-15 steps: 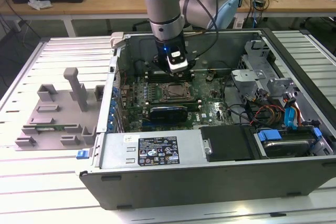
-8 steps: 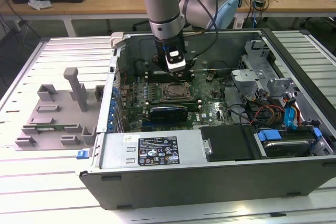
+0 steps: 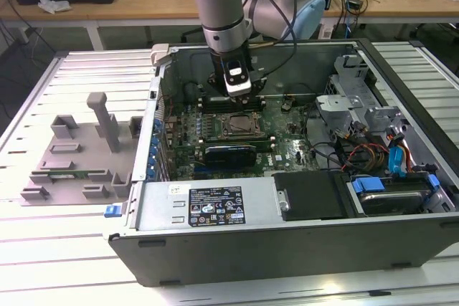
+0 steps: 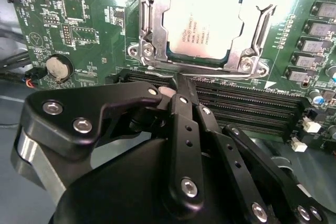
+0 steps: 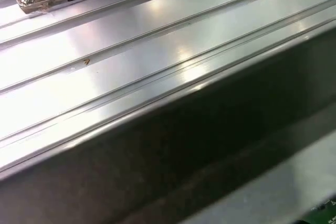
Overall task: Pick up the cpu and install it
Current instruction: 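Install the first cpu locking lever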
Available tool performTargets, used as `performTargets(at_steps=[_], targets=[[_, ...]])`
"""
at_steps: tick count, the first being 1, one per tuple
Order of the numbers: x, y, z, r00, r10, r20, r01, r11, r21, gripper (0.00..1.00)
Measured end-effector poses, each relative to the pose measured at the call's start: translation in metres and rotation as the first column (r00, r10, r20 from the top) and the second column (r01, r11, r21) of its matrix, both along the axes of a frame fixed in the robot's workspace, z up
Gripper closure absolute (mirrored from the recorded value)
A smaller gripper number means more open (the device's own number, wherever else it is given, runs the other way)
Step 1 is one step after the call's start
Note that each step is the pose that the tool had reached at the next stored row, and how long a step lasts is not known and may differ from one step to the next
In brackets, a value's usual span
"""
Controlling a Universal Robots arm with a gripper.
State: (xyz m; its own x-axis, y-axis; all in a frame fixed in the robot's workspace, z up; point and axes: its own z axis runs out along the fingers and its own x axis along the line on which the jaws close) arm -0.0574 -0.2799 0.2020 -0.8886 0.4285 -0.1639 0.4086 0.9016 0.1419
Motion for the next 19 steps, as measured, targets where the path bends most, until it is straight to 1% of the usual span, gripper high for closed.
performTargets(at_steps=[3, 4, 7, 9, 13, 17, 19], targets=[[-0.0043, 0.0, -0.0024, 0.9998, 0.0, 0.0222, 0.0, 1.0, -0.0002, 0.89], [-0.006, 0.0, -0.0032, 0.9996, 0.0, 0.0271, 0.0, 1.0, -0.0002, 0.89], [-0.0084, -0.0001, -0.0049, 0.9993, 0.0, 0.0368, 0.0, 1.0, -0.0003, 0.89], [-0.0084, -0.0001, -0.0055, 0.9992, 0.0, 0.0404, 0.0, 1.0, -0.0005, 0.89], [-0.0083, 0.0, -0.0054, 0.9991, 0.0, 0.0412, 0.0, 1.0, -0.0001, 0.89], [-0.0083, 0.0, 0.001, 0.9992, 0.0, 0.0412, 0.0, 1.0, 0.0001, 0.89], [-0.0083, 0.0, 0.0013, 0.9991, 0.0, 0.0418, 0.0, 1.0, 0.0001, 0.89]])
